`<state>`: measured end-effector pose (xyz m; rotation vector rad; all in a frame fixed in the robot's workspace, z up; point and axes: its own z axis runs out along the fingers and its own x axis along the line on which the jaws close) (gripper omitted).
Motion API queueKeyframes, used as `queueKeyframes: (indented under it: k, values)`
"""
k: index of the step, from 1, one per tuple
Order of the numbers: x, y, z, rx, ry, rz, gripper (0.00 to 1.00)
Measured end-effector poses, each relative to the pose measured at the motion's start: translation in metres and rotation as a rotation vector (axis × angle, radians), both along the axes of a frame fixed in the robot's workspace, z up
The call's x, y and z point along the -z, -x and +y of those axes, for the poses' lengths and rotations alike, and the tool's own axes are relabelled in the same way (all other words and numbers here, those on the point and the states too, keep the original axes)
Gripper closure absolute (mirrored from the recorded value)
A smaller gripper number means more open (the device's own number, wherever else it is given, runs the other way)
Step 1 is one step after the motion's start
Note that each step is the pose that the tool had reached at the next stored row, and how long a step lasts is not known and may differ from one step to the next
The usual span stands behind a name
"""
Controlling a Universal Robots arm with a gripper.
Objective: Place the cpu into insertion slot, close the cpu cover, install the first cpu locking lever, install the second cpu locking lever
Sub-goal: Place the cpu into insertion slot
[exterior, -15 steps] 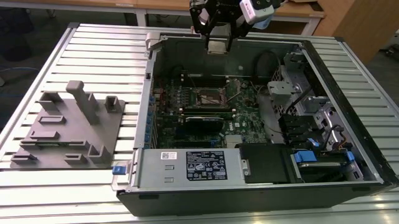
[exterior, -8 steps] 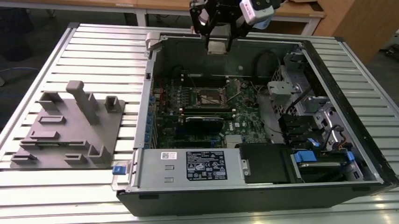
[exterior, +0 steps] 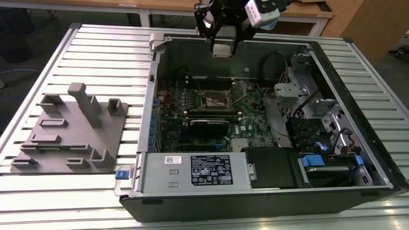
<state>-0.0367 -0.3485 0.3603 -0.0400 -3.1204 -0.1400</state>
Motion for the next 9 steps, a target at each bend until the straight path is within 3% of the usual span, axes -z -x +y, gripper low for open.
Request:
queueKeyframes:
  k: [9]
  values:
    - [0.0038, 0.0, 0.0, 0.0, 0.0, 0.0, 0.46]
